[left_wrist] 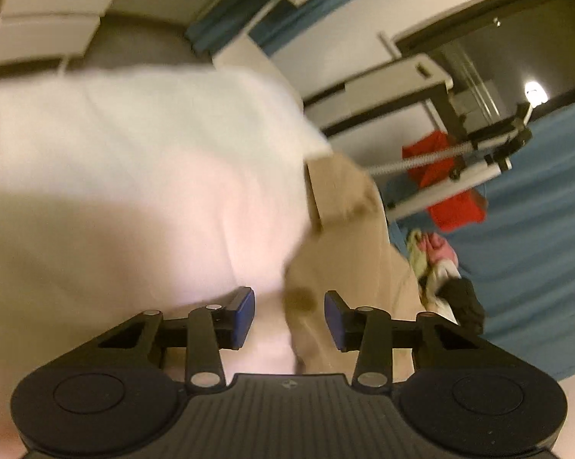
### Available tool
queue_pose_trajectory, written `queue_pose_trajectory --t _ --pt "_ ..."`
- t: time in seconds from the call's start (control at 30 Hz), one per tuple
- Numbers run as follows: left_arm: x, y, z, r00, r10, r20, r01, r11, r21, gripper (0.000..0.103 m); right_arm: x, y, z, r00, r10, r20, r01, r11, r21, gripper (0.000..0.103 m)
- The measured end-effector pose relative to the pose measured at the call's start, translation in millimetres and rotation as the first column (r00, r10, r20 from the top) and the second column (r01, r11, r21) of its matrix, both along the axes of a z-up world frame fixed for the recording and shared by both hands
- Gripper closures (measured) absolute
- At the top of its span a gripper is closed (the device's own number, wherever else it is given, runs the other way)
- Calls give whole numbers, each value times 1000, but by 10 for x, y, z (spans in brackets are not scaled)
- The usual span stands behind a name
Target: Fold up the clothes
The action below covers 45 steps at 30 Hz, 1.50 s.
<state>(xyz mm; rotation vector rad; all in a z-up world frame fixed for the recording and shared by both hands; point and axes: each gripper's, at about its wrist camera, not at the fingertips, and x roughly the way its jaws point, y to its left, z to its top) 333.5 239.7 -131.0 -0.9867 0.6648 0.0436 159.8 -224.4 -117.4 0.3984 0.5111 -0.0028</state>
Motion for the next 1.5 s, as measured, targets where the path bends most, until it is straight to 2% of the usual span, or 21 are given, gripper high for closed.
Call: queue_pose_trajectory --t 0.07,0.1,0.17,0.3,0.33,0.37,0.4,0.43,0.5,0.57,0.7,0.83,1.03,1.07,1.13,1.17,1.2,1.27,1.5 --pt "25 -102 -45 1000 -26 -7 26 999 -32 40 -26 11 10 1000 3 -2 -3 1000 -2 12" --pt "53 -155 -45 999 -41 -4 40 998 -50 27 -40 16 15 1000 5 -3 -5 1000 -2 12" --pt "142 -257 -26 997 -73 8 74 993 -92 13 -53 24 17 1000 9 -5 -9 1000 -5 12" --pt "285 -389 -131 994 -105 13 106 972 -209 15 -45 12 -16 1000 8 -7 -8 1000 8 11" --pt "317 -411 -165 995 -103 13 103 972 -210 19 -36 13 -22 1000 9 -8 -9 1000 8 11" --pt "336 -404 -200 995 -95 12 95 970 -223 29 -27 16 -29 1000 11 -9 -11 1000 6 10" --pt "344 -375 -236 996 -84 11 84 966 -244 44 -18 27 -33 1000 12 -12 -12 1000 1 10" --pt "353 -328 -301 998 -67 10 67 955 -289 52 -8 38 -37 1000 13 -14 -13 1000 -3 9" --pt "380 -210 -452 1000 -27 8 28 920 -390 79 10 59 -46 1000 14 -18 -14 1000 -12 9" --pt "414 -92 -489 1000 2 16 5 911 -411 93 27 68 -54 1000 13 -22 -13 1000 -17 9" --pt "400 159 -375 990 86 114 -30 903 -428 96 49 81 -64 1000 11 -29 -12 1000 -25 9" --pt "315 336 -239 974 155 164 -72 903 -424 100 57 89 -69 999 11 -33 -12 999 -30 9" --pt "80 460 -79 956 219 195 -143 928 -344 96 44 75 -66 999 11 -30 -11 1000 -20 10" --pt "39 475 -56 953 230 199 -156 932 -328 92 44 74 -64 999 10 -30 -11 1000 -18 10" --pt "20 529 -93 957 220 188 -145 927 -345 76 50 78 -60 999 11 -31 -11 1000 -16 10" --pt "59 527 -129 965 198 170 -129 928 -350 58 50 74 -60 999 11 -31 -12 1000 -16 10" --pt "104 506 -165 973 174 148 -114 931 -346 51 50 70 -61 999 12 -31 -12 1000 -15 10" --pt "154 480 -207 984 139 116 -94 939 -331 51 55 64 -61 999 12 -32 -13 1000 -15 10" --pt "-16 505 -91 988 126 94 -105 974 -202 45 59 62 -62 999 12 -34 -13 1000 -13 9"
